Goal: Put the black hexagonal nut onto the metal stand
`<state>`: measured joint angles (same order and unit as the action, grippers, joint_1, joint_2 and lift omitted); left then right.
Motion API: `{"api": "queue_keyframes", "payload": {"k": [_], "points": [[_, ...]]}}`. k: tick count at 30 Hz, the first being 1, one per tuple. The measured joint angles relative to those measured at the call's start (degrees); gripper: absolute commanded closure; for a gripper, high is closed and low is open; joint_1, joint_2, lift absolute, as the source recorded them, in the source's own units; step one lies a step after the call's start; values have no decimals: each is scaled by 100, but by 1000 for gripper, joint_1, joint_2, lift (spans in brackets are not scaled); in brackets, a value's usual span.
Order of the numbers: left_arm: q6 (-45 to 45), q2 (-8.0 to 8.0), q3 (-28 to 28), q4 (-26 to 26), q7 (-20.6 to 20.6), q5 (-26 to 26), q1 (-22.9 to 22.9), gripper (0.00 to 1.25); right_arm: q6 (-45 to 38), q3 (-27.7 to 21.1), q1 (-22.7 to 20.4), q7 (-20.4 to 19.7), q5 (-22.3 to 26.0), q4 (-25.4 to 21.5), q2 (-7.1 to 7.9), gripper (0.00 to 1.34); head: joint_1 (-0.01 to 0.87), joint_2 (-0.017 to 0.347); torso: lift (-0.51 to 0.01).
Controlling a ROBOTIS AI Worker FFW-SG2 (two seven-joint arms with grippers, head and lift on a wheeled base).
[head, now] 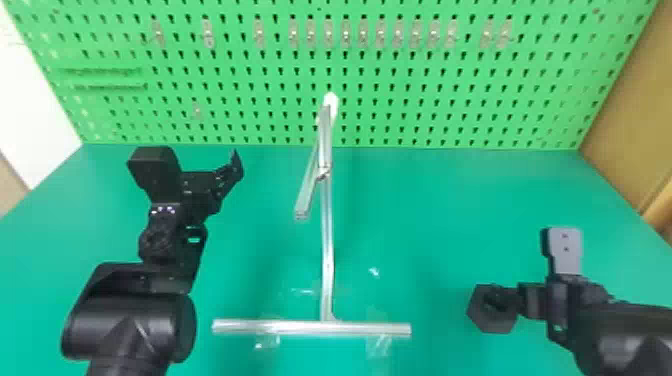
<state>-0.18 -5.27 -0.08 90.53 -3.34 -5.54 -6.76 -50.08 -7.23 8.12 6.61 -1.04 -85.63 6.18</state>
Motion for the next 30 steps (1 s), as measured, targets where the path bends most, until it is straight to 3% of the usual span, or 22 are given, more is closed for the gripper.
{"api": "queue_keyframes", "payload": {"k": [30], "points": [[0,0,-9,0,0,0,-4,130,508,-28,153,346,-106,753,34,131,693,81,-1]]}}
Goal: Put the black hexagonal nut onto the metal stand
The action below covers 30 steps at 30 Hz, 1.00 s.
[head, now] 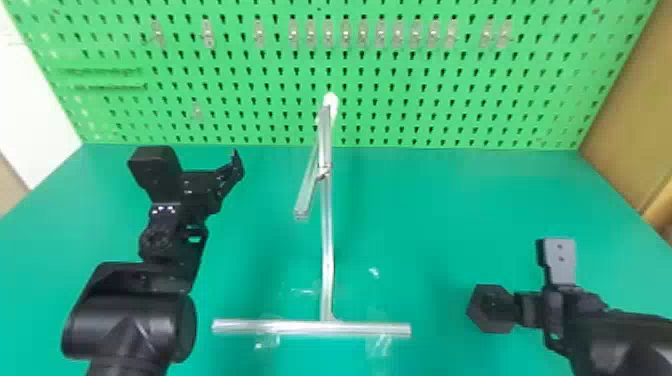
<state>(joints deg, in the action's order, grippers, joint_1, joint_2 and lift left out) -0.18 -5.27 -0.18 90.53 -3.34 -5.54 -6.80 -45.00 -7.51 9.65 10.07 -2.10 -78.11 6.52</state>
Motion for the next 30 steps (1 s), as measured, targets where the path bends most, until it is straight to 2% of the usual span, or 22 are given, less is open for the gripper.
{"api": "queue_keyframes", "payload": {"k": [4,13,15,18,23,30], "points": [[0,0,0,0,0,0,2,130,65,-42,11,41,-35,55,8,142,693,81,-1],[0,0,0,0,0,0,2,130,197,-110,27,130,-80,249,15,262,693,81,-1],[0,0,0,0,0,0,2,130,207,-118,27,137,-80,269,15,384,693,81,-1],[0,0,0,0,0,0,2,130,209,-124,29,144,-82,282,12,660,693,81,-1],[0,0,0,0,0,0,3,130,131,-108,57,146,-125,286,3,903,693,81,-1],[0,0,1,0,0,0,3,130,-50,-56,126,144,-258,251,-11,1015,693,81,-1]]}}
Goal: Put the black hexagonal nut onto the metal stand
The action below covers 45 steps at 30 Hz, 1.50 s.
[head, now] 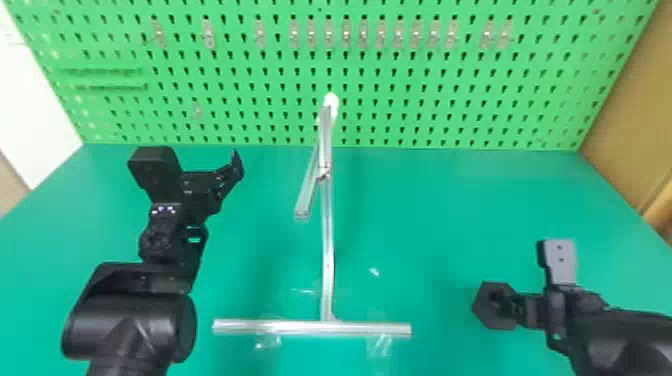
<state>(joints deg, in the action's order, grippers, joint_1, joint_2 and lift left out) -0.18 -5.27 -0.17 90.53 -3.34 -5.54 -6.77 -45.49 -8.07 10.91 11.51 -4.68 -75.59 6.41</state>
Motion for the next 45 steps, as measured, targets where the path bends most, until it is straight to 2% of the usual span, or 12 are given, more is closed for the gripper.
{"api": "queue_keyframes", "payload": {"k": [4,16,26,30,35,39,45], "points": [[0,0,3,0,0,0,0,130,-85,24,23,0,-60,-32,-4,1076,693,81,-1],[0,0,8,0,0,0,0,130,-365,122,65,0,-195,-202,9,1076,693,81,-1],[0,0,11,0,0,5,-9,130,-1485,554,258,1,-292,-1287,229,1076,693,81,-1],[0,0,11,0,0,14,-15,130,-2128,832,451,23,-301,-1822,380,1076,693,81,-1],[0,0,17,0,0,23,-18,133,-2718,1057,758,250,-138,-2310,613,1076,693,81,-1],[0,0,17,0,0,36,-26,137,-3004,1095,1094,278,529,-2468,895,1076,693,81,-1],[0,-4,20,0,0,47,-31,137,-3283,1225,1554,273,1224,-2668,1286,1076,693,81,-1]]}}
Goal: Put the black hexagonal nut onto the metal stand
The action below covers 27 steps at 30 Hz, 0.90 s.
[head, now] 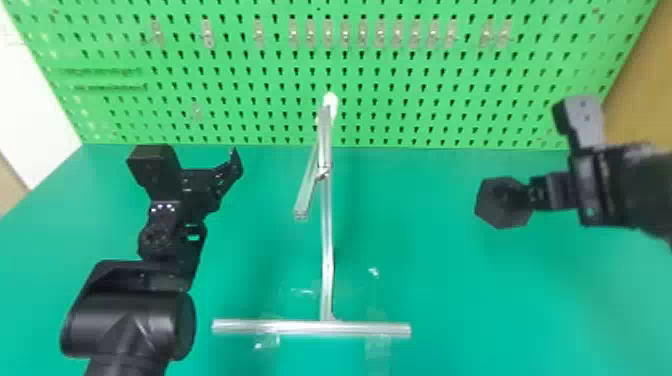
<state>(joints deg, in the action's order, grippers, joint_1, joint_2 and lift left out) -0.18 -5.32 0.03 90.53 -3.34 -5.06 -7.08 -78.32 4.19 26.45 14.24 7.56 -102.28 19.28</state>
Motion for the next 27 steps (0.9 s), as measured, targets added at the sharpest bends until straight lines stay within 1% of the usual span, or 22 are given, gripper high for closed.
{"api": "queue_keyframes", "payload": {"k": [5,8,12,18,21,23,25,27], "points": [[0,-4,6,0,0,11,12,137,-146,202,441,0,507,-67,293,1076,693,81,-1],[0,-4,-2,0,0,20,11,140,-260,436,790,18,735,-73,465,1076,693,81,-1],[4,-4,-16,0,0,35,6,144,-386,932,1330,220,851,-48,676,1076,693,81,-1],[18,-4,-25,0,0,49,-4,145,-362,1554,2078,557,1127,215,910,1076,693,81,-1],[35,-4,-39,0,0,56,-11,145,-290,1783,2415,789,1221,370,968,1076,693,81,-1],[45,-4,-48,0,0,60,-15,145,-236,1905,2586,945,1237,469,980,1076,693,81,-1],[54,-4,-57,0,0,67,-19,145,-160,2043,2760,1152,1222,596,973,1076,693,81,-1],[61,-4,-67,0,0,73,-23,145,-81,2188,2933,1364,1141,733,931,1076,693,81,-1]]}}
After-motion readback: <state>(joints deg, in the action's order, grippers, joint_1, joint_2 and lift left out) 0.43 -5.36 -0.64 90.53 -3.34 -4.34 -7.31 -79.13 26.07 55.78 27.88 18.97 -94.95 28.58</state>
